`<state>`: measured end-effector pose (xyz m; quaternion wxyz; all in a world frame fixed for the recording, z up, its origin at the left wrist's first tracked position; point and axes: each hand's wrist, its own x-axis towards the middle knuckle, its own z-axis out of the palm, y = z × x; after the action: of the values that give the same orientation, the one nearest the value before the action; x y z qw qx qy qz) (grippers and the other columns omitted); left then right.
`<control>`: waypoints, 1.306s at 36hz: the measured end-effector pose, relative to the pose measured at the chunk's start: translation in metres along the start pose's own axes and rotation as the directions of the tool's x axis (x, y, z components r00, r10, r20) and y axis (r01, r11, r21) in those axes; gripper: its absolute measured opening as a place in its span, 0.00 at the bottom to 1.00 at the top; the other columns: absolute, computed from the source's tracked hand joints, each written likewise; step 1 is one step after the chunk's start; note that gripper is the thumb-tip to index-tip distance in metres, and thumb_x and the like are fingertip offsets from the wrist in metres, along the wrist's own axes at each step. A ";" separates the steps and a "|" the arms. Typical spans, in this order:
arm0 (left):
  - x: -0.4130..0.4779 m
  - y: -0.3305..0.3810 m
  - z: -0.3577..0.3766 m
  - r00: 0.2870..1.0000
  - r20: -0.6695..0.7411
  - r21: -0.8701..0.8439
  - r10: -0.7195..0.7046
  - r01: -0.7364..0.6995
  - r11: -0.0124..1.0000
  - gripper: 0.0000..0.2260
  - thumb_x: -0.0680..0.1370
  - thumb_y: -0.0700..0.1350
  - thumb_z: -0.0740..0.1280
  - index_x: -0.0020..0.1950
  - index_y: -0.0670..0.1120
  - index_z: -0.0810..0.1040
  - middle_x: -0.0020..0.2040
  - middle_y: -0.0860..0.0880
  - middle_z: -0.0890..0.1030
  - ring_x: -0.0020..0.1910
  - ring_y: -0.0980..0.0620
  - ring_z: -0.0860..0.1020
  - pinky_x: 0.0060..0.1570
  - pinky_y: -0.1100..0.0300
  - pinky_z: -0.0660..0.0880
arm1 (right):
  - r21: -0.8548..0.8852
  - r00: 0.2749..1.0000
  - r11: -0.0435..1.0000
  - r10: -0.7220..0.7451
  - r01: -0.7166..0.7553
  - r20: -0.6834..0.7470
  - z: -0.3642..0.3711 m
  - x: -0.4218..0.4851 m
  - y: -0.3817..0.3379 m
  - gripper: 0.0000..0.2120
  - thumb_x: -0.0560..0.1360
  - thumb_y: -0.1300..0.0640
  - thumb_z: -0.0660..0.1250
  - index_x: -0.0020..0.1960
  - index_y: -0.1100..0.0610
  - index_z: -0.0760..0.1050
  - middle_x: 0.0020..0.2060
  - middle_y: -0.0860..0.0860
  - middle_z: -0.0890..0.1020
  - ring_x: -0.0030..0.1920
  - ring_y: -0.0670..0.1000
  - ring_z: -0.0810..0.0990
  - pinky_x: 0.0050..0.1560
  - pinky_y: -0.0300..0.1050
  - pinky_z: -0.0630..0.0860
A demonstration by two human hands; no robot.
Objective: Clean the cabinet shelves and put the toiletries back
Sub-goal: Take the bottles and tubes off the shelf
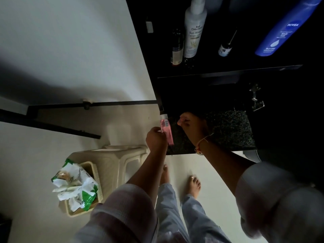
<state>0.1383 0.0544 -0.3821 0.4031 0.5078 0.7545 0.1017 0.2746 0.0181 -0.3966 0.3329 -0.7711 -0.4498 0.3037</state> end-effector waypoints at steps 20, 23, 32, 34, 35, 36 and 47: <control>-0.006 0.001 -0.001 0.976 0.009 -0.021 0.220 -0.219 0.975 0.19 0.73 0.45 0.73 0.61 0.39 0.75 0.54 0.41 0.79 0.53 0.44 0.77 0.51 0.57 0.72 | -0.074 0.997 0.997 0.030 -0.025 0.069 0.012 0.002 0.001 0.12 0.74 0.59 0.71 0.57 0.59 0.77 0.53 0.56 0.82 0.57 0.57 0.80 0.55 0.55 0.79; -0.006 -0.002 0.001 0.977 0.011 -0.019 0.213 -0.212 0.977 0.24 0.71 0.49 0.75 0.64 0.42 0.74 0.57 0.43 0.78 0.57 0.44 0.76 0.57 0.52 0.74 | -0.025 0.995 0.998 0.059 -0.057 0.086 0.013 0.001 0.001 0.16 0.73 0.63 0.72 0.59 0.61 0.75 0.53 0.55 0.81 0.58 0.57 0.80 0.58 0.55 0.78; -0.023 0.010 -0.021 0.943 0.047 0.090 0.328 -0.331 0.939 0.21 0.75 0.46 0.71 0.65 0.42 0.72 0.59 0.43 0.75 0.60 0.45 0.72 0.52 0.59 0.65 | -0.078 0.991 0.993 0.099 -0.093 0.085 -0.008 -0.015 -0.017 0.27 0.72 0.58 0.73 0.68 0.58 0.69 0.63 0.58 0.76 0.64 0.60 0.74 0.61 0.53 0.75; -0.032 0.018 -0.032 0.927 0.056 0.104 0.372 -0.376 0.921 0.21 0.75 0.46 0.70 0.66 0.42 0.72 0.61 0.43 0.75 0.61 0.44 0.71 0.54 0.60 0.64 | -0.107 0.997 0.993 0.053 -0.046 0.060 -0.021 -0.022 -0.026 0.24 0.74 0.55 0.72 0.67 0.59 0.71 0.62 0.59 0.77 0.62 0.60 0.75 0.58 0.52 0.76; -0.037 0.022 -0.038 0.917 0.054 0.112 0.396 -0.400 0.910 0.21 0.75 0.47 0.70 0.66 0.42 0.71 0.61 0.43 0.75 0.61 0.45 0.71 0.55 0.60 0.64 | -0.119 0.998 0.992 0.040 -0.034 0.045 -0.030 -0.026 -0.032 0.22 0.75 0.53 0.71 0.66 0.59 0.72 0.61 0.59 0.77 0.61 0.60 0.76 0.57 0.53 0.76; -0.042 0.026 -0.044 0.906 0.053 0.120 0.419 -0.422 0.898 0.21 0.76 0.47 0.70 0.66 0.42 0.71 0.62 0.43 0.75 0.62 0.45 0.71 0.55 0.60 0.65 | -0.125 0.999 0.992 0.032 -0.028 0.032 -0.038 -0.030 -0.038 0.22 0.75 0.51 0.70 0.65 0.59 0.73 0.60 0.60 0.77 0.60 0.60 0.77 0.56 0.53 0.77; -0.108 0.079 -0.091 0.783 -0.085 0.047 0.616 -0.615 0.787 0.16 0.78 0.49 0.67 0.64 0.48 0.73 0.59 0.50 0.75 0.60 0.52 0.73 0.59 0.62 0.69 | -0.150 0.970 0.985 -0.118 0.087 -0.212 -0.125 -0.062 -0.106 0.19 0.74 0.43 0.66 0.59 0.53 0.76 0.57 0.55 0.78 0.55 0.58 0.79 0.52 0.51 0.79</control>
<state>0.1447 0.0231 -0.2235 0.3071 0.7240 0.5669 0.2454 0.2931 -0.0279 -0.2284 0.3410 -0.7970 -0.4698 0.1667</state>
